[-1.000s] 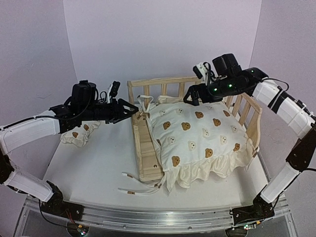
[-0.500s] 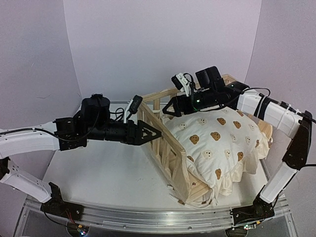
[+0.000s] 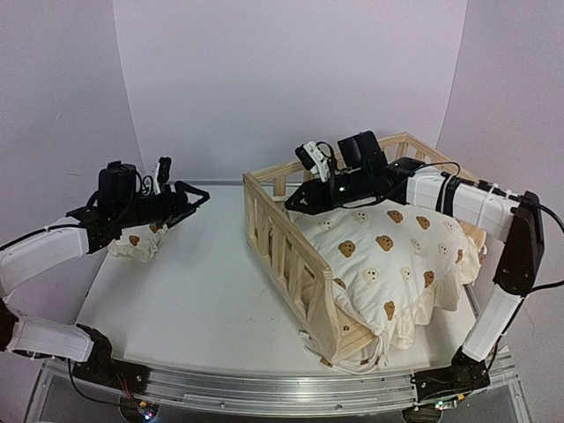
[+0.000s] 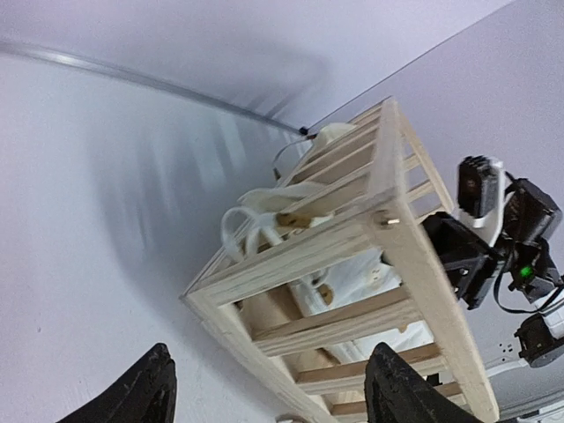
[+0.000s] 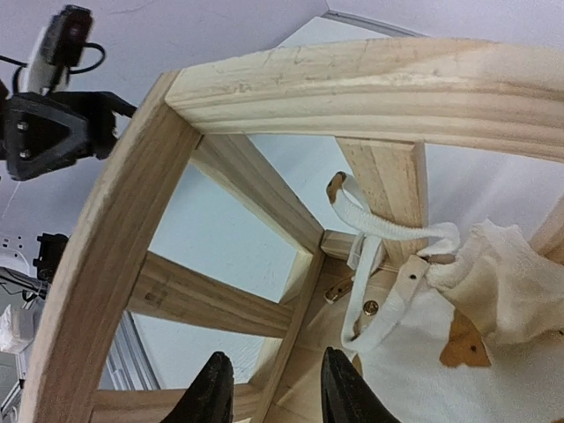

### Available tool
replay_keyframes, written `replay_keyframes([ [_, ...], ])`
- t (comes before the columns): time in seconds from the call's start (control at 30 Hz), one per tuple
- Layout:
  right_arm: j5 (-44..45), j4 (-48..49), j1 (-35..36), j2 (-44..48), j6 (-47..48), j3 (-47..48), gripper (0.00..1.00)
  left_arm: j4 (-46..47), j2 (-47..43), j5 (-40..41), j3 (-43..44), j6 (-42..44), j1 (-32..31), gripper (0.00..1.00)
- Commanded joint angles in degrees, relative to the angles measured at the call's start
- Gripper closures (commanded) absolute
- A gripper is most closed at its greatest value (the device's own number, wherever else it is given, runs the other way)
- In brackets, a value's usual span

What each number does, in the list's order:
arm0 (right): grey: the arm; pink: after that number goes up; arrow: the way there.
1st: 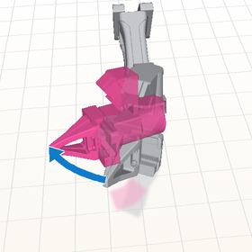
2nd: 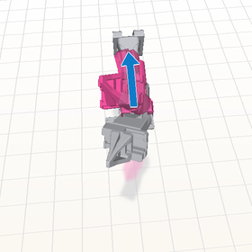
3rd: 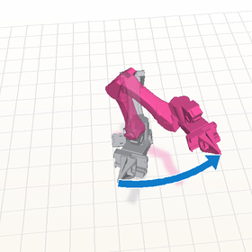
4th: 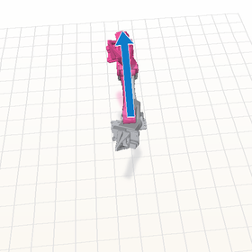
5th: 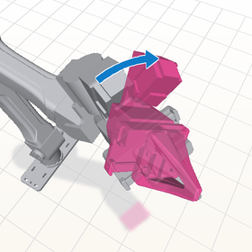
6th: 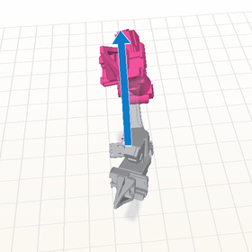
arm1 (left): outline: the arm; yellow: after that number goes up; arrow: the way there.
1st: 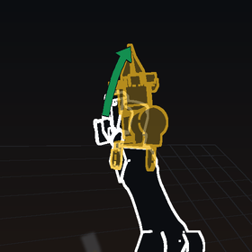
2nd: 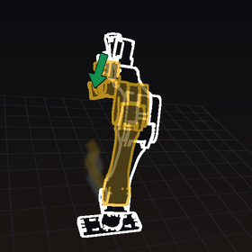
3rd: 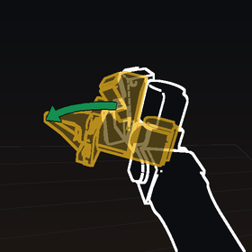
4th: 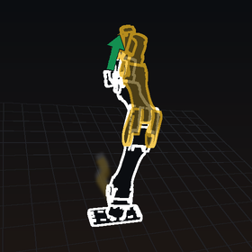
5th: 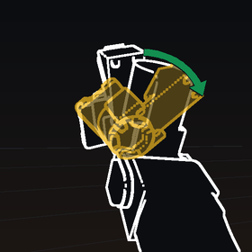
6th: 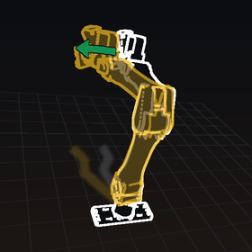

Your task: Set up the pet bed

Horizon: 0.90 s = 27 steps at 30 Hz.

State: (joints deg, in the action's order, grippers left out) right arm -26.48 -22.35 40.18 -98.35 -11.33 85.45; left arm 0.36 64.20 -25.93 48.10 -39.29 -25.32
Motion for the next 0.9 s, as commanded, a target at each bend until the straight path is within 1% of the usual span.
replay_keyframes([
  [0.0,-3.56,11.25,1.04,-2.68,-8.37,-1.16,0.68,9.57,6.73,-10.39,-0.85,-2.14,2.37,0.32],
  [0.07,0.21,13.19,2.09,-2.86,-9.8,-1.83,0.69,10.42,10.58,-12.28,0.68,-1.2,2.33,0.36],
  [0.17,9.74,14.95,2.44,-3.39,-14.53,-3.72,0.67,11.7,14.67,-13.16,2.16,-0.43,2.37,0.4],
  [0.2,11.6,16.62,2.52,-3.43,-16.34,-4.8,0.67,12.01,15.68,-13.16,2.42,-0.12,2.38,0.41],
  [0.27,11.44,21.47,2.68,-3.94,-19.39,-7.11,0.68,12.5,16.79,-12.84,2.76,0.91,2.38,0.43],
  [0.3,12.1,22.99,2.96,-4.22,-20.17,-7.27,0.71,12.48,17.05,-12.38,2.93,1.44,2.38,0.44],
  [0.37,14.73,23.48,3.39,-4.57,-21.1,-7.18,0.77,13.1,17.51,-11.72,3.28,1.75,2.37,0.45],
  [0.4,15.58,23.68,3.45,-4.53,-21.78,-7.27,0.78,13.44,18.0,-11.96,3.55,1.8,2.34,0.46],
  [0.5,17.07,24.64,3.65,-4.24,-24.21,-7.87,0.78,14.05,20.29,-13.7,4.97,2.19,2.34,0.48],
  [0.6,15.84,24.77,4.16,-4.48,-27.12,-6.86,0.76,14.06,21.57,-14.66,6.04,2.71,2.56,0.5],
  [0.73,16.96,24.38,5.42,-3.26,-28.06,-6.09,0.7,14.14,23.52,-14.39,7.3,3.01,3.31,0.5],
  [0.87,16.46,24.37,5.74,-4.62,-28.53,-4.99,0.69,15.11,26.92,-14.51,9.89,3.09,3.67,0.53],
])
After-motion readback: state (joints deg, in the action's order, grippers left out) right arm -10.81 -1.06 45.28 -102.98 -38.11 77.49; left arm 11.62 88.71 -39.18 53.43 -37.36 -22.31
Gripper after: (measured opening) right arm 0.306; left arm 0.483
